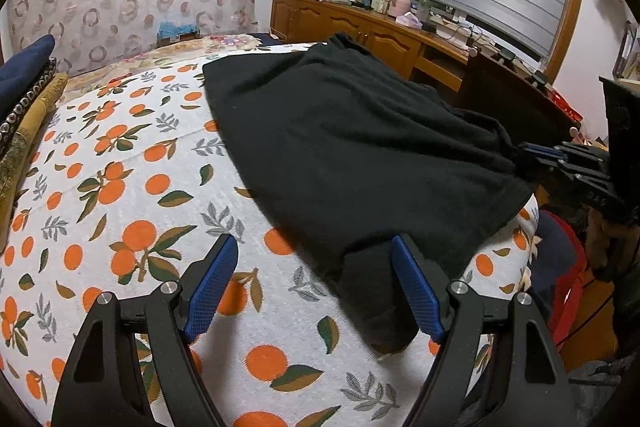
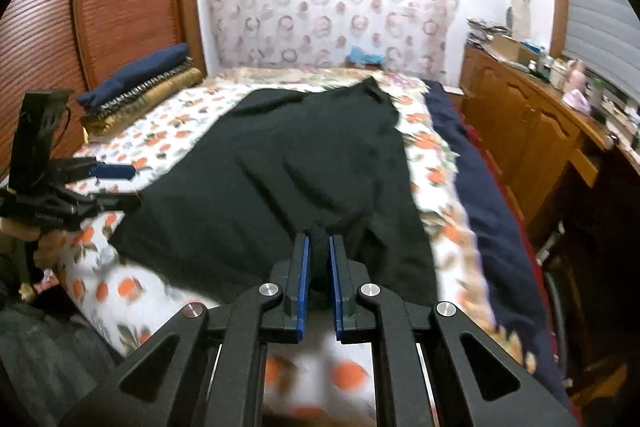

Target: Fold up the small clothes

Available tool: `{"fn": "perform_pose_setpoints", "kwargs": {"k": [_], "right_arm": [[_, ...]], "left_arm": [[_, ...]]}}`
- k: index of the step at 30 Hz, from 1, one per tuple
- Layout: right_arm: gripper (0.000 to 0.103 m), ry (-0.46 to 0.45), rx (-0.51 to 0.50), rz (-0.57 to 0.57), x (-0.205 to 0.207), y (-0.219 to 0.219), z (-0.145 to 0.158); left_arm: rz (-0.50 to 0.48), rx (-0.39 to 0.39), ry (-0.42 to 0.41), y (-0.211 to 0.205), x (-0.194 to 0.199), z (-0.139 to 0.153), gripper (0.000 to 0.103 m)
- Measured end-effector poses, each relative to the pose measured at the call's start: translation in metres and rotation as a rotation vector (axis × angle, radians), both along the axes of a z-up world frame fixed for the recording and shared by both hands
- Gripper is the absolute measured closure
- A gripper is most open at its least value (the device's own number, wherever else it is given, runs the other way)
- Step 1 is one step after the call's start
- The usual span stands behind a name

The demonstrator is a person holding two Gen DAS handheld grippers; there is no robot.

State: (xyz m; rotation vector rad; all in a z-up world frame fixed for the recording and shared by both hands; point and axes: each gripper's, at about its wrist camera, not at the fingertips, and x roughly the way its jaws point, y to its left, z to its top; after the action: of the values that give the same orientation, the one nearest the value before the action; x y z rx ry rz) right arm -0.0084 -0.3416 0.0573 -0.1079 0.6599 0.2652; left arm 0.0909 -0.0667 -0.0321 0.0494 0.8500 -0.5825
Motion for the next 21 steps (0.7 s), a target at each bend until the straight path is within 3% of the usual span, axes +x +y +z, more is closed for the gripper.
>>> {"fn": "perform_pose_setpoints", "kwargs": {"k": [4,8,10,13,21], "right_arm": [[0.093,0.082,-0.039,-0.029,0.005,-0.015,-0.013],[0.093,0.055,-0.021,-0.04,0.007,-0.014,-0.003],[0.075,0.026,-0.032,-0.052,0.004,-0.015,0.003],[0.057,-0.014,-0.017,-0.086,-0.001,-0.02,0.009],[0.053,-0.011,0.029,-0.108,0.022,-0.015,-0.001]], "left_arm": [[-0.009,0.006,0.003,-0.004,-0.001,-0.001,0.023],[-0.012,0.011,0.007,-0.006,-0.002,-0.002,0.023],[-0.012,0.009,0.013,-0.007,-0.001,-0.003,0.023],[-0.015,0.005,0.017,-0.008,-0.001,-0.004,0.023],[-0.018,0.009,0.024,-0.01,-0.002,-0.007,0.023]]}}
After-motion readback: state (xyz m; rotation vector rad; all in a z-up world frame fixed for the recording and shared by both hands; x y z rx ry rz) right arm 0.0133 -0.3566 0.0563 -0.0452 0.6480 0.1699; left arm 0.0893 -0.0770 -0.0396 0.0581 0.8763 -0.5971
